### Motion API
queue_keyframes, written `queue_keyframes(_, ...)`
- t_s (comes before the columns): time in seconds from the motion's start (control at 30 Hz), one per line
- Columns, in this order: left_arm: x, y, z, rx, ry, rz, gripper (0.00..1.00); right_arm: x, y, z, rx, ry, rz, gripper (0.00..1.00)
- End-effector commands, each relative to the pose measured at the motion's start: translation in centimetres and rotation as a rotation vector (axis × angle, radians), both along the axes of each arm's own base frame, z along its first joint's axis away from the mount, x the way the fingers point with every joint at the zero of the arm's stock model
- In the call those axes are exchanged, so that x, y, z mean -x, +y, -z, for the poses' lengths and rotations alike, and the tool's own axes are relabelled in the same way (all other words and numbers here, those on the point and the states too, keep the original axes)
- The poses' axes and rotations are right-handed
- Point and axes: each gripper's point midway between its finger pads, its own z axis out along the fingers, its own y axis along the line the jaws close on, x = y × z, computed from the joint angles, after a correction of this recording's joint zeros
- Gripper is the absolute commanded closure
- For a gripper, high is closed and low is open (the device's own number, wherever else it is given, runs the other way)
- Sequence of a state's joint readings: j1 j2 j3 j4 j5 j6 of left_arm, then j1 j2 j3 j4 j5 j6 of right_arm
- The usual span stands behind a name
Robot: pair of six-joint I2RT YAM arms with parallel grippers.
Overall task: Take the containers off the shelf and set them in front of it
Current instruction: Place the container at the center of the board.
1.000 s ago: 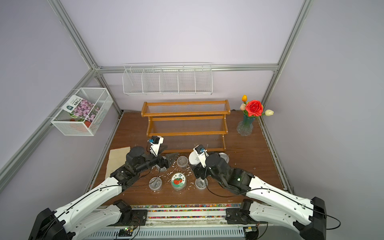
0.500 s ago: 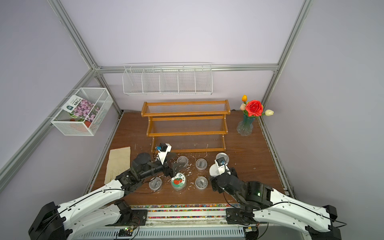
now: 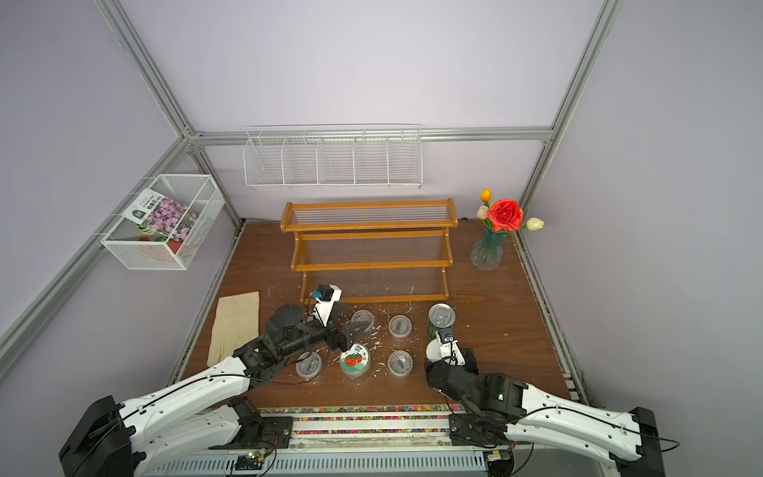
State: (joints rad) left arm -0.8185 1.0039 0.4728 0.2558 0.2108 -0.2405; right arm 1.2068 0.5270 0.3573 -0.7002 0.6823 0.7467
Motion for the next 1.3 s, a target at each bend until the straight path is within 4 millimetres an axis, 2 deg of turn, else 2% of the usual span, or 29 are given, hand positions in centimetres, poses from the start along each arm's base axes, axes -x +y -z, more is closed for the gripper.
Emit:
queue_keyframes(0.0, -0.4, 0.5, 0.3, -0.005, -0.001, -0.039, 0.02, -0.9, 0.0, -0.6, -0.056, -0.053, 0.066, 0.3)
queue_keyframes(0.1, -0.5, 0.8, 0.5, -0.016, 0.0, -0.056, 0.02, -1.1, -0.3, 0.2, -0.04, -0.04, 0.094, 0.29)
queue_keyframes(0.4, -1.1, 2.2, 0.4, -0.043, -0.004, -0.108, 0.02, -1.1, -0.5, 0.4, -0.026, -0.016, 0.106, 0.1)
queue_keyframes(0.87, -1.9, 5.4, -0.1, -0.059, -0.003, -0.178, 0.02, -1.1, -0.5, 0.0, -0.022, 0.004, 0.112, 0.02)
queue_keyframes(1.1, -2.0, 6.5, -0.4, -0.087, -0.013, -0.2, 0.02, -1.4, 0.4, -3.1, -0.061, -0.033, 0.071, 0.02)
queue_keyframes(1.2, -2.4, 7.6, -0.7, -0.11, -0.017, -0.227, 0.02, -1.5, 0.3, -5.3, -0.08, -0.061, 0.069, 0.02)
queue_keyframes(1.27, -2.9, 9.0, -1.0, -0.121, -0.016, -0.269, 0.01, -1.9, 0.3, -7.4, -0.092, -0.102, 0.061, 0.02)
